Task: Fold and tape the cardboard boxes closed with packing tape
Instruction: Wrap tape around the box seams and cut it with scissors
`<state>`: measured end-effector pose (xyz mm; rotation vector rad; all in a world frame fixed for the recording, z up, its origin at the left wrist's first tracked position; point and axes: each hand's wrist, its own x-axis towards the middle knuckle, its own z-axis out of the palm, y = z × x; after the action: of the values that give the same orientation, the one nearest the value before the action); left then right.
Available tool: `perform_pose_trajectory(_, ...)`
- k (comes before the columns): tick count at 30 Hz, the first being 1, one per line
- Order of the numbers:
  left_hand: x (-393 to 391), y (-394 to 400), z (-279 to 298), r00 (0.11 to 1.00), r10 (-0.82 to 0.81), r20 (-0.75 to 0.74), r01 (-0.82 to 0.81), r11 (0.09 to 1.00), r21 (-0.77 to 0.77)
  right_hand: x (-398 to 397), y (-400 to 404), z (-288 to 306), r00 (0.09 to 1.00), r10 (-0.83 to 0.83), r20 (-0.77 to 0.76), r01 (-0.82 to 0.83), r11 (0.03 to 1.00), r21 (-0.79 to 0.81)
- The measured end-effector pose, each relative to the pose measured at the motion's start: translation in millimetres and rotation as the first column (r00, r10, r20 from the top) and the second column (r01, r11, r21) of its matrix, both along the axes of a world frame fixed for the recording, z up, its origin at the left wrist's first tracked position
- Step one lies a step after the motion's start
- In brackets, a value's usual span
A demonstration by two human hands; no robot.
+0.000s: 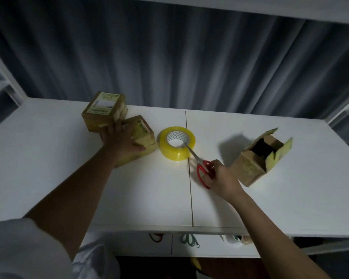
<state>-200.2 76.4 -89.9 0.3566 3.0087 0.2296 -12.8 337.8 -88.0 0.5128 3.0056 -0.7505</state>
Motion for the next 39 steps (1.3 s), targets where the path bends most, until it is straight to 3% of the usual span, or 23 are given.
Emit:
perform_pose_trajectory(5,7,0,4,1.000,-0.006,0.002,0.006,1.000,0.027,-50,-21,27,0.969,0.109,-0.222,-0.137,0.984,-0.117)
perform_pose_trajectory(10,15,-4,5,1.000,-0.005,-0.005,0.005,0.999,0.046,-109,-49,6,0.955,0.293,-0.050,-0.296,0.952,-0.083)
perform_pose_trajectory(12,22,-11,6,0.999,-0.007,-0.048,0.008,1.000,0.022,-119,-47,-3,0.957,0.291,-0.015,-0.291,0.957,-0.009)
perform_pose_trajectory(16,40,-45,0,0.983,-0.082,-0.163,0.080,0.997,-0.022,-131,-32,-7,0.981,0.192,-0.018,-0.189,0.977,0.099)
perform_pose_trajectory(19,46,-63,-8,0.975,-0.105,-0.195,0.100,0.994,-0.036,-142,-40,-3,0.970,0.239,-0.049,-0.231,0.964,0.128)
perform_pose_trajectory(23,44,-65,-4,0.986,-0.097,-0.134,0.090,0.994,-0.056,-139,-45,4,0.966,0.259,-0.005,-0.254,0.948,0.192)
perform_pose_trajectory(26,44,-65,-6,0.983,-0.105,-0.148,0.096,0.993,-0.068,-133,-27,23,0.952,0.305,-0.012,-0.282,0.895,0.345)
perform_pose_trajectory(28,43,-65,-7,0.986,-0.102,-0.133,0.092,0.992,-0.084,-133,-20,44,0.912,0.406,0.050,-0.373,0.774,0.512)
perform_pose_trajectory(31,44,-65,-2,0.988,-0.111,-0.110,0.098,0.989,-0.110,-137,-29,80,0.816,0.512,0.269,-0.527,0.469,0.709)
perform_pose_trajectory(35,46,-65,-1,0.988,-0.116,-0.106,0.100,0.984,-0.147,-135,-71,98,0.664,0.377,0.646,-0.693,-0.015,0.721)
perform_pose_trajectory(37,46,-63,2,0.986,-0.122,-0.116,0.104,0.983,-0.148,-139,-91,94,0.649,0.314,0.693,-0.689,-0.143,0.710)
perform_pose_trajectory(39,47,-63,3,0.986,-0.126,-0.112,0.108,0.981,-0.158,-146,-110,88,0.641,0.300,0.707,-0.680,-0.205,0.704)
